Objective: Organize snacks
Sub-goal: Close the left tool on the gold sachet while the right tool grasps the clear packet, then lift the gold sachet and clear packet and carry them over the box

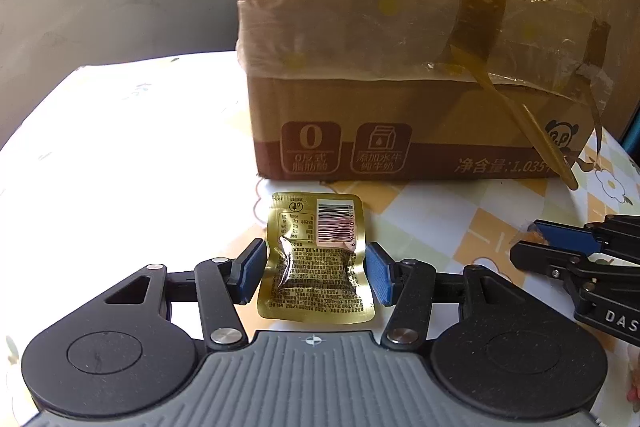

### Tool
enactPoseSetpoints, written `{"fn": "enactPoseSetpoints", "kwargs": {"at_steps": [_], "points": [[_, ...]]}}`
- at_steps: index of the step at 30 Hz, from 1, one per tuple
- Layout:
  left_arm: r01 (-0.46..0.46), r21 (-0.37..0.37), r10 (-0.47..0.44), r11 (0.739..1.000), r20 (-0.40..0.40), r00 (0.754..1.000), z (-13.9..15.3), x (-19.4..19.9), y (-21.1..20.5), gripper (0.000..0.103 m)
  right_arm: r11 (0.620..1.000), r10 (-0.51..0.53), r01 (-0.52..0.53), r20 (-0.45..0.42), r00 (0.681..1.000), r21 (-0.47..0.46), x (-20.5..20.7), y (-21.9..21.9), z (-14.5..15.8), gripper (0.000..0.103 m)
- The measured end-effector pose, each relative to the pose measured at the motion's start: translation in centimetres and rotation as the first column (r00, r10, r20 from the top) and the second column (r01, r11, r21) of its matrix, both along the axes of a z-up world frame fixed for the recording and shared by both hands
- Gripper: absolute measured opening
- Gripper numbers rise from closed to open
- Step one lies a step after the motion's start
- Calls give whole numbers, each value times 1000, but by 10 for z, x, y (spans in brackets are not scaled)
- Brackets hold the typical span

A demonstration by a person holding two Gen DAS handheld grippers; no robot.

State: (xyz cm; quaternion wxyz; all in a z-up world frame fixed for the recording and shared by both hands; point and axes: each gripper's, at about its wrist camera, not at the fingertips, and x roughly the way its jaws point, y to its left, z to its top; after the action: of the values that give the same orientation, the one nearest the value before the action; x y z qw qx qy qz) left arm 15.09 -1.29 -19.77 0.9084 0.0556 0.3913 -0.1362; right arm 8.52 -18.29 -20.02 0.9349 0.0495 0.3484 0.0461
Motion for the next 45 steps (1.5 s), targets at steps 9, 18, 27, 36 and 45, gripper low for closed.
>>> {"fn": "enactPoseSetpoints", "kwargs": {"at_steps": [9, 18, 27, 36, 45], "points": [[-33, -34, 33, 999, -15, 999, 7, 2, 14, 52, 1000, 0, 0, 0, 1000, 0, 0, 1, 0, 21], [-56, -64, 59, 996, 49, 997, 23, -25, 25, 48, 1000, 4, -4, -1, 1000, 11, -1, 1, 1, 21], [-1, -105, 18, 994, 160, 987, 52, -44, 24, 48, 998, 34, -38, 71, 997, 57, -18, 1, 30, 21], [41, -146, 6, 988, 310, 951, 104, -57, 24, 48, 989, 120, -139, 247, 961, 59, -26, 10, 97, 21], [131, -204, -18, 970, 480, 877, 183, -32, 9, 48, 991, 107, -134, 447, 888, 29, 13, -17, 190, 21]]}}
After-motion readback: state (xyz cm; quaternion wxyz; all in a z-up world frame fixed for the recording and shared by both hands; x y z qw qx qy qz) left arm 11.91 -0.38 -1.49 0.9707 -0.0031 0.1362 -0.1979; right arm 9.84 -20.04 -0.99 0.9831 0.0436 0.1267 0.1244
